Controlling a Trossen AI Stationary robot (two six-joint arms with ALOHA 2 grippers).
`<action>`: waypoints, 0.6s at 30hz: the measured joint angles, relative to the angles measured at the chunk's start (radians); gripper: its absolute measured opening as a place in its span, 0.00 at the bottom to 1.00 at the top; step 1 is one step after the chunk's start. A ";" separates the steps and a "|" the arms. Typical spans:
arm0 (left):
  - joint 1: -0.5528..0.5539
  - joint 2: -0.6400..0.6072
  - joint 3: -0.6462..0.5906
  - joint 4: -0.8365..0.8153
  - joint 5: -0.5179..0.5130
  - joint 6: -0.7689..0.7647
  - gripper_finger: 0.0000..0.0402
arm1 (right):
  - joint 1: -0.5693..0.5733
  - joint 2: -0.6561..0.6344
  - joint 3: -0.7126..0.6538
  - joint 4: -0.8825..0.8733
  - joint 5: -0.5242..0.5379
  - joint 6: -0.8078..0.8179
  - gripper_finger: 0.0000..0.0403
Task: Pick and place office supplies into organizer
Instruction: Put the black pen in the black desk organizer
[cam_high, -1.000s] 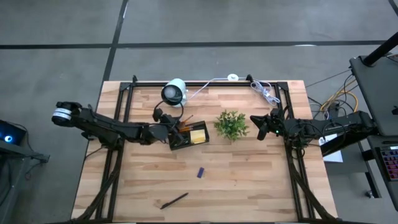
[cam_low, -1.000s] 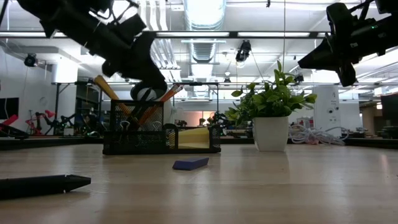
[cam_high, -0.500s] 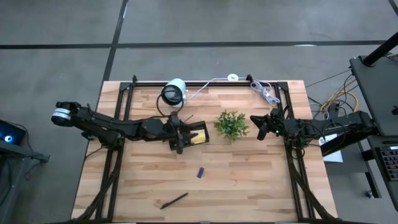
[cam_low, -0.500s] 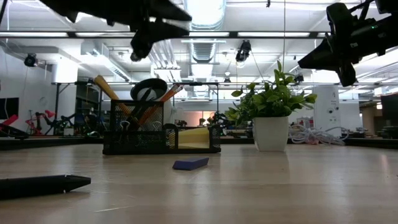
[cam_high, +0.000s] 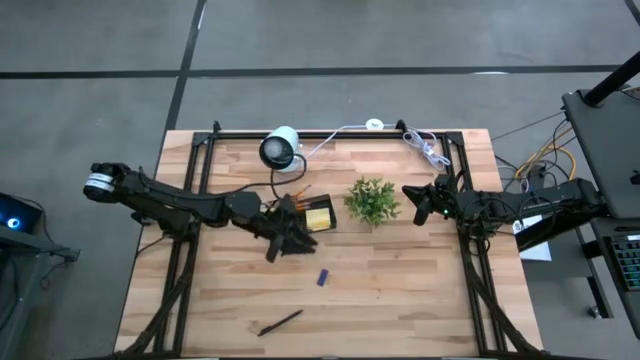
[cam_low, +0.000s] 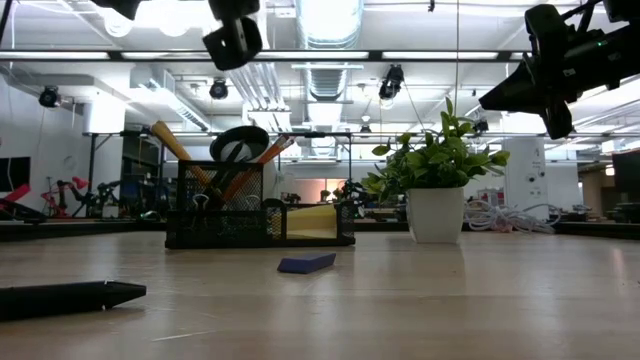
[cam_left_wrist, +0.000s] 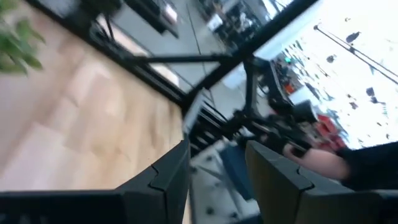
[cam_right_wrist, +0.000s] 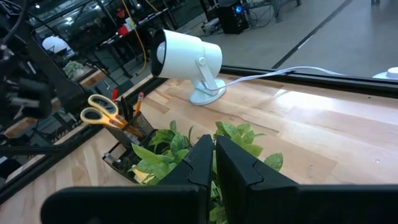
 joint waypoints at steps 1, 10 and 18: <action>-0.009 0.000 0.008 -0.019 0.009 -0.016 0.35 | 0.000 0.000 0.000 0.000 0.000 0.000 0.03; -0.082 0.001 0.176 -0.489 -0.048 -0.077 0.34 | 0.000 0.000 0.000 0.000 -0.001 0.002 0.03; -0.109 0.001 0.244 -0.702 -0.146 -0.165 0.34 | 0.000 0.000 0.000 0.000 -0.002 -0.019 0.03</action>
